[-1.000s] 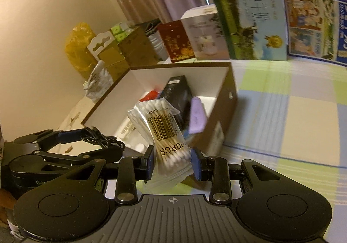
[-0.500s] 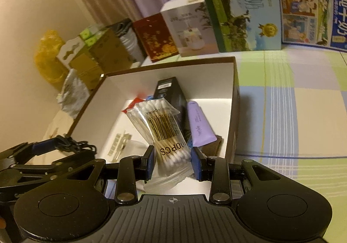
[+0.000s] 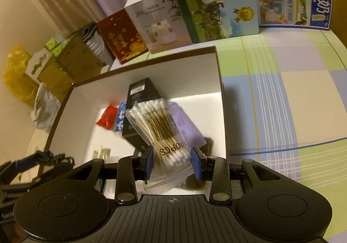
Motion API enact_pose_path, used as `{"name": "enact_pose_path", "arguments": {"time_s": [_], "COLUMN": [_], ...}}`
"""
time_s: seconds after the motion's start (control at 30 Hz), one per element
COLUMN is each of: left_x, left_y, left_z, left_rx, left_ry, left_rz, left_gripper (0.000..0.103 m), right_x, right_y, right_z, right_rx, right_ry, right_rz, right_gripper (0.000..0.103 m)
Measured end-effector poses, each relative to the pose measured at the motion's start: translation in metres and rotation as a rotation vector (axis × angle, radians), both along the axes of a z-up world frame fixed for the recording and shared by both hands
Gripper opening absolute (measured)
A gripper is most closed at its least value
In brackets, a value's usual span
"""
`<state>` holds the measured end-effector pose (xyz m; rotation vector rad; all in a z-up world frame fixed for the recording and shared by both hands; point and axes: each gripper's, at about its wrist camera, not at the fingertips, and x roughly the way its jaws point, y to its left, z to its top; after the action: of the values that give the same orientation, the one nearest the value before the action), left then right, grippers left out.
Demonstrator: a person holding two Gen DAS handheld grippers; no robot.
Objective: Organize objects
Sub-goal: 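Lift and carry the black cable and swab bag over the box with both grippers, then lower the cable and swab bag into the box and open both grippers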
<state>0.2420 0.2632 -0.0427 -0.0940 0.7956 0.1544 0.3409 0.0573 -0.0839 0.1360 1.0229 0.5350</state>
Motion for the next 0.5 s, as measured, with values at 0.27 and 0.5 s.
{"name": "enact_pose_path", "arguments": {"time_s": [0.27,0.5], "left_x": [0.009,0.017], "left_y": [0.009,0.013], "left_z": [-0.007,-0.015], "left_rx": [-0.010,-0.009], "left_ry": [0.014,0.037], "left_rz": [-0.007,-0.016], "left_gripper": [0.093,0.093], "right_x": [0.006,0.002], "right_y": [0.011,0.017], "right_z": [-0.003,-0.004], "right_rx": [0.016,-0.019], "right_ry": [-0.079,-0.102], "right_rz": [-0.014,0.043], "right_gripper": [0.077,0.077]}}
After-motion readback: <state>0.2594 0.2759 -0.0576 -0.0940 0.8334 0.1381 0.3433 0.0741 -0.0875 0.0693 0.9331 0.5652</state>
